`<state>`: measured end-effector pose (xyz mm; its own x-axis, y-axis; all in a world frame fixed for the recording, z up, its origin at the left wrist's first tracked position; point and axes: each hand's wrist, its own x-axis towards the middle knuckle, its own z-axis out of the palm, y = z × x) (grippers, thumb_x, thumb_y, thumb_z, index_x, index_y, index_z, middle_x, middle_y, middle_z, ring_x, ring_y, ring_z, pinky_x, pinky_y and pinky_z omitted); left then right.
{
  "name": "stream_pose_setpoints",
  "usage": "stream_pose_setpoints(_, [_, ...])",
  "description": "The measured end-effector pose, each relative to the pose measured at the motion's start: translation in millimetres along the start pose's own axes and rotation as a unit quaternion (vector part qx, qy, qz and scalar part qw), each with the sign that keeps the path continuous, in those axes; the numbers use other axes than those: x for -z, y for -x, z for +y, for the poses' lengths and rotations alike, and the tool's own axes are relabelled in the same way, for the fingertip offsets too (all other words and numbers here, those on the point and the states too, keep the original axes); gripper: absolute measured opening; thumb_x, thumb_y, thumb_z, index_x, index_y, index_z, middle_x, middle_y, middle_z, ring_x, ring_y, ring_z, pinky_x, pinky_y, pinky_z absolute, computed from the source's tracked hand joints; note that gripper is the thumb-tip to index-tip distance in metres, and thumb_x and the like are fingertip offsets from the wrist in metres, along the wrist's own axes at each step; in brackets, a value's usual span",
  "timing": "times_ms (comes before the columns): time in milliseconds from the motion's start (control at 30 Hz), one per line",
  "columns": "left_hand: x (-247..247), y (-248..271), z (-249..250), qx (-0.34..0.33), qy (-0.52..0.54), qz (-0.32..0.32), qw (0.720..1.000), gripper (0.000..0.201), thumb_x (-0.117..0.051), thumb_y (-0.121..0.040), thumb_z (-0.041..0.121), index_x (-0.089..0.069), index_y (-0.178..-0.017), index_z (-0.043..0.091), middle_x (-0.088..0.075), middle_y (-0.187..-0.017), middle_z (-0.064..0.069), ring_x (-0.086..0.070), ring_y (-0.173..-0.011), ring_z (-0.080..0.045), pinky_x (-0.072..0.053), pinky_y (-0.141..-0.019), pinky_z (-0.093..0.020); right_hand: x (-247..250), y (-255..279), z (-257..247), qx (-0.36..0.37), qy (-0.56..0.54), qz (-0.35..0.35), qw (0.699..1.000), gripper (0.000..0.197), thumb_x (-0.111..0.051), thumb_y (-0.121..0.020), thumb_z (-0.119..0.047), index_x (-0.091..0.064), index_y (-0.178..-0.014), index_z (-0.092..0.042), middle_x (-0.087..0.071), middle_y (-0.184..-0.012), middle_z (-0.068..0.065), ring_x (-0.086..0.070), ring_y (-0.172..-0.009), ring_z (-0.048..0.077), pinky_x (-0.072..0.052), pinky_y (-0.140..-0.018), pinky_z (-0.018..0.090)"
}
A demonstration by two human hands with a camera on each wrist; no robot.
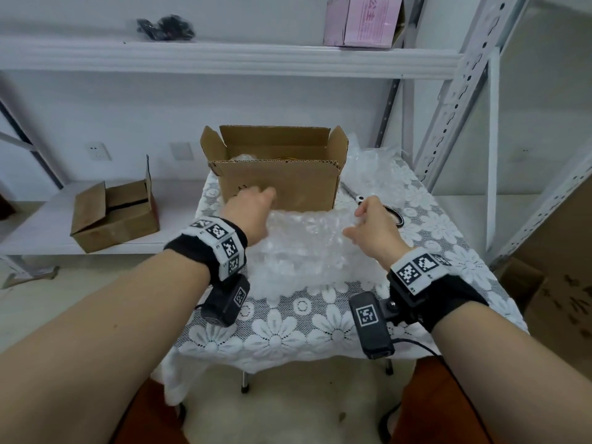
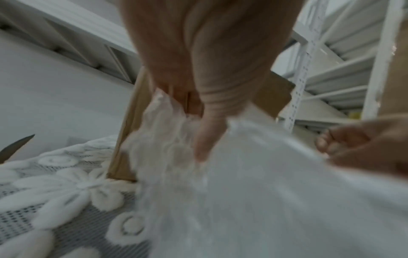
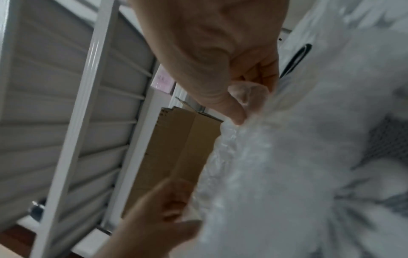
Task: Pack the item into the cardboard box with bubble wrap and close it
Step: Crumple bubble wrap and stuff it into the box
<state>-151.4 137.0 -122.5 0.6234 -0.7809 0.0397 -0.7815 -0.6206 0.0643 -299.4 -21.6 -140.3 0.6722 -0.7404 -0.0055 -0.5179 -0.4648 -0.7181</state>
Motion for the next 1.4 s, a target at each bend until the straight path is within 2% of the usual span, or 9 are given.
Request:
stream_pose_setpoints(133, [-12,7,9,-0.101,-0.025,0.132,0.986,0.025,-0.066,-0.083,0.008,-0.057,-0.104,0.017,-0.053,-0.104,-0.001,-0.050,-0.099,-0.021,-0.040,-0.080,-0.027,-4,-9,10,0.066,0.118,0.015,0.991,0.007,-0.061,-0.088,-0.011,-0.057,-0.090,-0.016,-0.060,-0.088,-0.001,-0.058,-0.086,0.019,-0.046,-0.075,0.031])
stream_pose_setpoints(300, [-7,22,31,-0.064,0.176,-0.166,0.968,0.067,-0.056,-0.081,0.066,-0.047,-0.135,0.028,-0.038,-0.148,0.003,-0.037,-0.134,-0.018,-0.030,-0.109,-0.037,-5,-20,25,0.089,0.144,-0.038,0.985,0.028,-0.054,-0.093,-0.009,-0.059,-0.121,-0.011,-0.056,-0.127,0.007,-0.050,-0.119,0.023,-0.039,-0.100,0.034])
stream_pose_setpoints(567, [-22,22,48,-0.042,0.068,-0.349,0.934,0.112,-0.069,-0.059,0.074,-0.007,-0.149,0.048,0.011,-0.161,0.003,0.009,-0.147,-0.029,-0.007,-0.113,-0.063,-7,-30,40,-0.030,0.242,-0.150,0.958,0.060,-0.052,-0.094,-0.029,-0.027,-0.149,-0.025,-0.016,-0.155,0.011,-0.019,-0.140,0.036,-0.028,-0.112,0.050])
stream_pose_setpoints(733, [-21,20,54,-0.027,0.063,-0.371,0.926,0.113,-0.071,-0.062,0.069,-0.005,-0.150,0.044,0.011,-0.161,-0.001,0.011,-0.147,-0.030,-0.006,-0.113,-0.060,4,-19,29,0.078,0.282,-0.054,0.955,0.050,-0.061,-0.085,-0.047,-0.055,-0.126,-0.020,-0.034,-0.138,0.010,-0.028,-0.130,0.027,-0.032,-0.108,0.044])
stream_pose_setpoints(800, [-20,19,55,-0.028,0.060,-0.370,0.927,0.115,-0.071,-0.061,0.071,-0.004,-0.150,0.043,0.009,-0.161,-0.003,0.009,-0.147,-0.030,-0.007,-0.113,-0.060,9,-11,15,0.133,0.231,-0.155,0.951,0.054,-0.070,-0.074,-0.054,-0.057,-0.118,-0.026,-0.035,-0.136,0.003,-0.027,-0.131,0.022,-0.029,-0.110,0.046])
stream_pose_setpoints(1000, [-23,23,55,-0.025,0.056,-0.361,0.931,0.113,-0.071,-0.060,0.072,-0.006,-0.148,0.047,0.007,-0.161,-0.004,0.009,-0.147,-0.033,-0.007,-0.111,-0.063,0,4,0,0.116,0.322,-0.435,0.833,0.085,-0.085,-0.058,-0.045,-0.047,-0.133,-0.031,-0.028,-0.147,-0.008,-0.032,-0.134,0.017,-0.032,-0.110,0.044])
stream_pose_setpoints(1167, [-11,27,52,-0.024,0.103,-0.373,0.922,0.103,-0.070,-0.069,0.064,-0.017,-0.151,0.031,-0.010,-0.161,0.000,-0.012,-0.146,-0.023,-0.018,-0.114,-0.048,-4,-5,4,0.097,0.189,-0.338,0.917,0.016,-0.066,-0.086,-0.025,-0.070,-0.099,-0.016,-0.069,-0.105,0.001,-0.063,-0.100,0.018,-0.047,-0.090,0.032])
stream_pose_setpoints(1267, [-7,21,47,-0.007,0.113,-0.346,0.931,0.080,-0.062,-0.082,0.057,-0.036,-0.145,0.016,-0.036,-0.152,-0.004,-0.037,-0.136,-0.022,-0.030,-0.109,-0.038,1,-7,-7,0.093,0.184,-0.341,0.917,0.019,-0.057,-0.093,-0.027,-0.072,-0.087,-0.016,-0.067,-0.100,0.002,-0.060,-0.097,0.019,-0.043,-0.088,0.032])
stream_pose_setpoints(1400, [-12,14,36,0.001,0.110,-0.248,0.963,0.046,-0.047,-0.096,0.046,-0.064,-0.103,0.004,-0.059,-0.083,-0.004,-0.054,-0.071,-0.016,-0.042,-0.066,-0.027,-5,-10,-13,0.088,0.197,-0.301,0.929,0.028,-0.055,-0.094,-0.029,-0.064,-0.077,-0.008,-0.052,-0.068,0.000,-0.048,-0.060,0.012,-0.036,-0.058,0.026])
